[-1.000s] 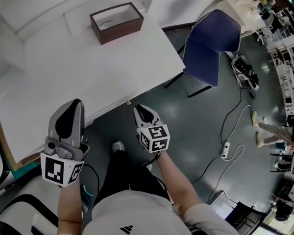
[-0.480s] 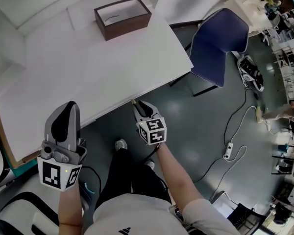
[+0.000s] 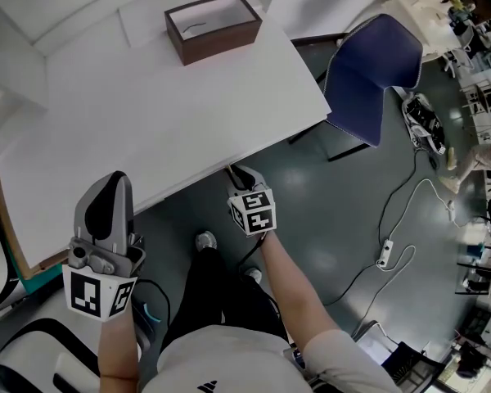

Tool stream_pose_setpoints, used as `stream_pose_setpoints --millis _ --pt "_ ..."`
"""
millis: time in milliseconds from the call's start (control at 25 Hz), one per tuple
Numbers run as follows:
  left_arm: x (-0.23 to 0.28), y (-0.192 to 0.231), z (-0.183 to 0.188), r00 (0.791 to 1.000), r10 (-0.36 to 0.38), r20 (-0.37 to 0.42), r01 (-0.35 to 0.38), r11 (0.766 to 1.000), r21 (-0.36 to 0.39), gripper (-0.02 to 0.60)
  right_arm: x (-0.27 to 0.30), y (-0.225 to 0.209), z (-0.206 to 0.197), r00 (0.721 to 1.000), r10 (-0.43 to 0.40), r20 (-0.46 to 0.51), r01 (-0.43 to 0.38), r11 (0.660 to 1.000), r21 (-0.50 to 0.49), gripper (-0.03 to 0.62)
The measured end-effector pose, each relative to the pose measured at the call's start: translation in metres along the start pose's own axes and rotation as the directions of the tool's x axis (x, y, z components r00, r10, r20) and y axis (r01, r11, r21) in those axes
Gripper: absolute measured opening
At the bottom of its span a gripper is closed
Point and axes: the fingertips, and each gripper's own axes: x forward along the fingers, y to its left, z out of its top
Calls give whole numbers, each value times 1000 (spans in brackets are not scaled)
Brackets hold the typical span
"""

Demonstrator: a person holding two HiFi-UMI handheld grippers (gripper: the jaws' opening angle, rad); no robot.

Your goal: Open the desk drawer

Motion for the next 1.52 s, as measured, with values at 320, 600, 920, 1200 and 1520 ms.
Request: stream_pose_setpoints --millis 320,600,920,1200,1520 --pt "-6 -2 3 1000 6 10 -6 1000 -3 5 -7 1 -5 1000 2 -10 -1 1000 20 72" --pt "-14 -7 9 1000 17 25 -17 1000 -2 5 -23 2 -19 1000 -2 -19 3 1000 28 72" --pt "-28 -19 18 999 30 39 -30 1000 7 5 -42 4 -34 1000 -6 -25 7 1000 29 72" --pt "-39 -32 20 998 39 44 -40 999 14 5 -56 5 -48 999 -3 -34 3 1000 21 72" --pt "-51 -50 27 997 47 56 -49 999 23 5 -76 7 -65 999 0 -44 1 1000 20 72"
